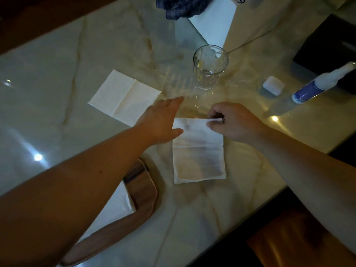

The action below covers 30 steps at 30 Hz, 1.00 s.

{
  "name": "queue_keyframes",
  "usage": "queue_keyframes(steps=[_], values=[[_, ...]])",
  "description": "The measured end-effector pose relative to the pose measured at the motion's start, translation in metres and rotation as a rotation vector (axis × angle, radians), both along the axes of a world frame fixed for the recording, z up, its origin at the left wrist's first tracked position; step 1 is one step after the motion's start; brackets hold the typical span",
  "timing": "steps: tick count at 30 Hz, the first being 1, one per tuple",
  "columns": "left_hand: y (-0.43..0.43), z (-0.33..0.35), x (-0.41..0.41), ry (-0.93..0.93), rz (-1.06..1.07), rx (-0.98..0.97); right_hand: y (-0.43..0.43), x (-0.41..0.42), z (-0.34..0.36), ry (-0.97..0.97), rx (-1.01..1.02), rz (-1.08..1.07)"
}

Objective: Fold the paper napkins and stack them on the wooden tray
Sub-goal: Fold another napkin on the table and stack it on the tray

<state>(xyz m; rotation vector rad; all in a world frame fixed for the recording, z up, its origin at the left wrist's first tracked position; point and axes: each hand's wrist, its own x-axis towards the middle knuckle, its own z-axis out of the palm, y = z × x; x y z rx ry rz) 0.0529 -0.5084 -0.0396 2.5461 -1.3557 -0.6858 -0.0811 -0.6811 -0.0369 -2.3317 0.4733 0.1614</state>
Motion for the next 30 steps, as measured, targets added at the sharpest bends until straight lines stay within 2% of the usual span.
queue_keyframes(steps=[4,8,14,17,22,27,30], values=[[0.008,0.005,-0.005,-0.099,-0.145,-0.005,0.009,-0.017,0.014,-0.11,0.03,0.031],[0.033,0.006,-0.028,-0.241,-0.343,-0.171,0.025,-0.049,0.011,-0.173,-0.031,0.132],[0.059,-0.005,-0.056,-0.251,-0.422,-0.052,0.045,-0.082,-0.01,-0.142,-0.114,0.24],[0.063,-0.005,-0.061,-0.208,-0.356,-0.009,0.044,-0.081,-0.015,-0.078,-0.151,0.315],[0.051,0.0,-0.052,-0.192,-0.217,-0.028,0.031,-0.06,-0.011,-0.075,-0.137,0.152],[0.035,-0.012,-0.048,-0.145,-0.135,0.112,0.026,-0.045,-0.017,0.074,-0.323,0.164],[0.028,-0.017,-0.047,-0.081,-0.076,0.148,0.027,-0.042,-0.019,0.154,-0.284,0.167]])
